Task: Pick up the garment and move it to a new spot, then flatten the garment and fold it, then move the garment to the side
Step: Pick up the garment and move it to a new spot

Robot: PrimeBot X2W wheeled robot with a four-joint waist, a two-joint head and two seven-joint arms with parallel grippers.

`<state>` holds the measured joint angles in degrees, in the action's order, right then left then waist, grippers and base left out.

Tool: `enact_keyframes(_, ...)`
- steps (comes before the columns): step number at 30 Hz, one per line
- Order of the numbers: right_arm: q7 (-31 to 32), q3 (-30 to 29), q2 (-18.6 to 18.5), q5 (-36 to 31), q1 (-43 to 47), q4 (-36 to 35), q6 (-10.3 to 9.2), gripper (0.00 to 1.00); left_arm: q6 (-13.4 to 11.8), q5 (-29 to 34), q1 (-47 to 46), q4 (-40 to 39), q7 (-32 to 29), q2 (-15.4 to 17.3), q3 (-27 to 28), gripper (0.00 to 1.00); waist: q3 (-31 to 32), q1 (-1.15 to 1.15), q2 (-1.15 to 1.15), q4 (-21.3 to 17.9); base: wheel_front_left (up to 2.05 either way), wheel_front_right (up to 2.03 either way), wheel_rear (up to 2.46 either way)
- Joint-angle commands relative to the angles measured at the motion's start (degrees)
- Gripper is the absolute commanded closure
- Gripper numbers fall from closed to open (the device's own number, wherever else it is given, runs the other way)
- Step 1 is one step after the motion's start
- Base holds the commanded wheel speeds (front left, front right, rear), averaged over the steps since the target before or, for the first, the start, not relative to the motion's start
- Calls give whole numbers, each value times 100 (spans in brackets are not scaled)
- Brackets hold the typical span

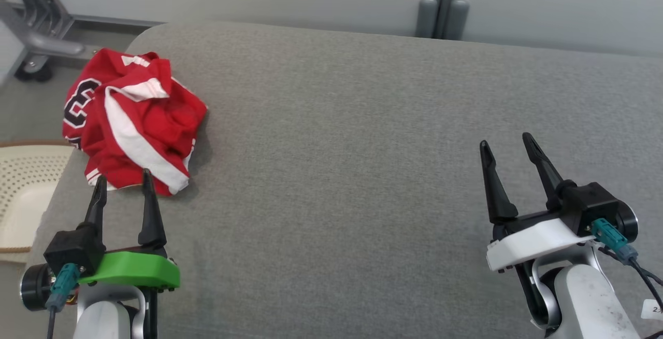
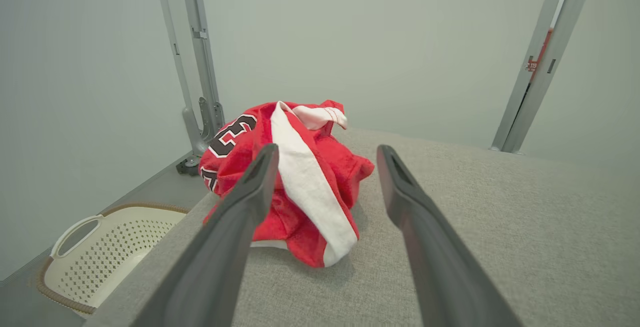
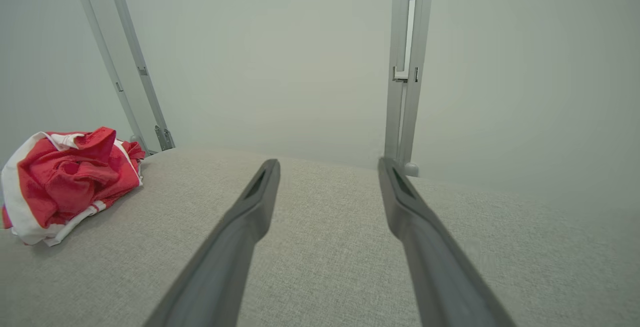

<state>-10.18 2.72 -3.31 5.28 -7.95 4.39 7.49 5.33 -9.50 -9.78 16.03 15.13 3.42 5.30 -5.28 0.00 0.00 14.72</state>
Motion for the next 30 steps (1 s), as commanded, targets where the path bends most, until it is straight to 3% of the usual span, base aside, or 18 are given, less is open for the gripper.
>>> enact_keyframes(1,20,23,-48,-15,-76,-44,0,0,-35,37,-76,-33,2,-3,48,0,-77,0,0,406,0,0,0)
enact_keyframes(10,102,64,-58,-23,-92,-163,0,0,-57,57,15,-94,2,-35,250,0,-139,0,0,751,0,0,0)
enact_keyframes(21,279,95,-175,-42,-263,-371,0,0,-32,13,-444,-30,2,-49,179,0,-587,0,0,674,0,0,0)
enact_keyframes(25,370,99,-250,-56,-392,-526,0,0,20,-92,-886,333,1,-48,124,0,-919,0,0,580,0,0,0)
enact_keyframes(30,447,117,-331,-64,-568,-671,0,0,89,-215,-1536,1346,2,-46,82,0,-1310,0,0,436,0,0,0)
